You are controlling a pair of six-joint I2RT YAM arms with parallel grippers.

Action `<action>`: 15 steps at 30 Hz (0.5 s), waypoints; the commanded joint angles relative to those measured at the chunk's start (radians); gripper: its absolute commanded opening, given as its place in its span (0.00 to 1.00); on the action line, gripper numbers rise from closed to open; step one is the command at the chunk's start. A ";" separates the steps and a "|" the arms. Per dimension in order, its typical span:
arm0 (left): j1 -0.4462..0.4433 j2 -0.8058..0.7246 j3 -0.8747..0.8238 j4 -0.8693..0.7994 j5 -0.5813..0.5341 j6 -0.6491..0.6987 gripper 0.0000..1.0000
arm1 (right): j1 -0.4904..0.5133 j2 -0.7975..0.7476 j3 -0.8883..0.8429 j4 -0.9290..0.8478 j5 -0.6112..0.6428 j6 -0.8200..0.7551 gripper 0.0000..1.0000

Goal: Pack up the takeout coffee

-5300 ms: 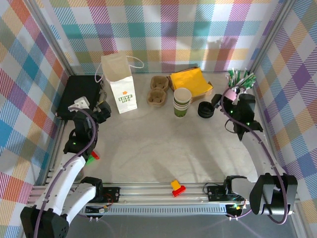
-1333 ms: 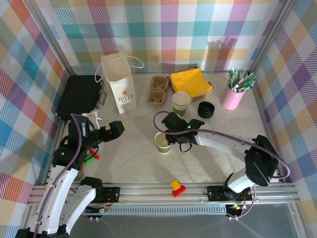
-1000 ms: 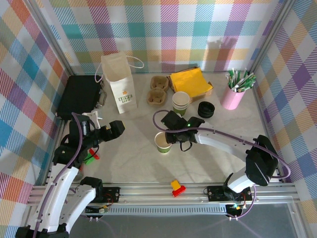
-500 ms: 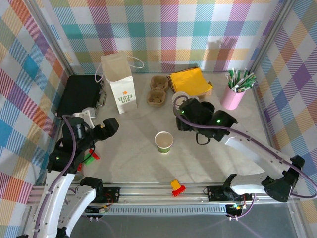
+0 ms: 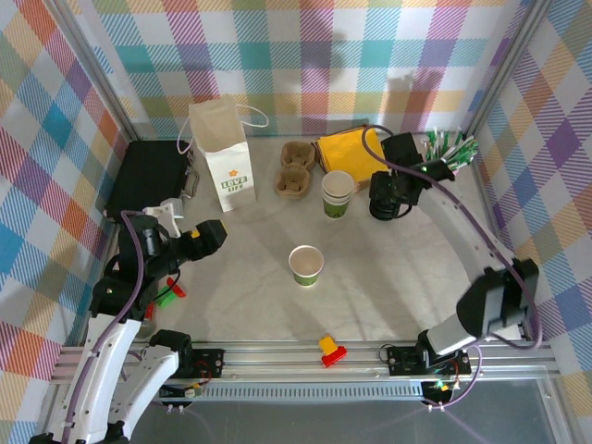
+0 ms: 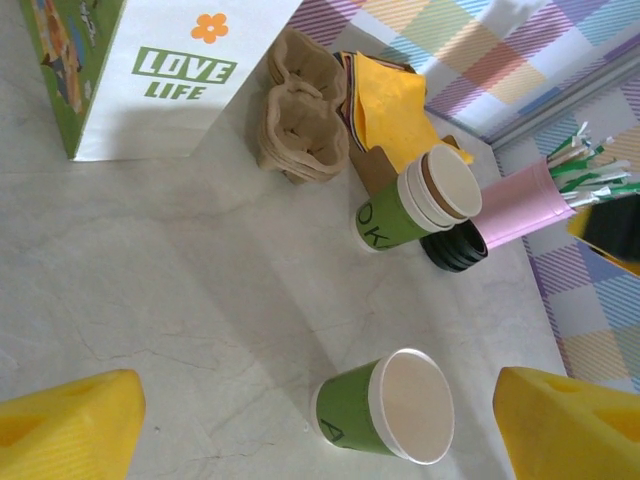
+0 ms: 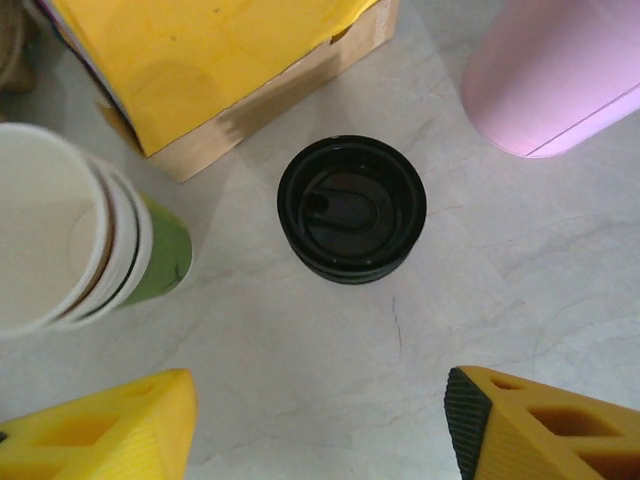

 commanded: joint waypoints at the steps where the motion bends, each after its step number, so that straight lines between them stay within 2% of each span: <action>1: -0.006 -0.002 -0.006 0.034 0.036 0.006 0.90 | -0.034 0.094 0.074 0.010 -0.062 0.018 0.67; 8: -0.006 -0.019 -0.004 0.009 0.022 0.001 0.90 | -0.099 0.316 0.214 -0.016 -0.131 0.026 0.58; 15: -0.007 -0.048 -0.005 -0.013 -0.006 -0.001 0.90 | -0.115 0.435 0.299 -0.045 -0.144 0.028 0.55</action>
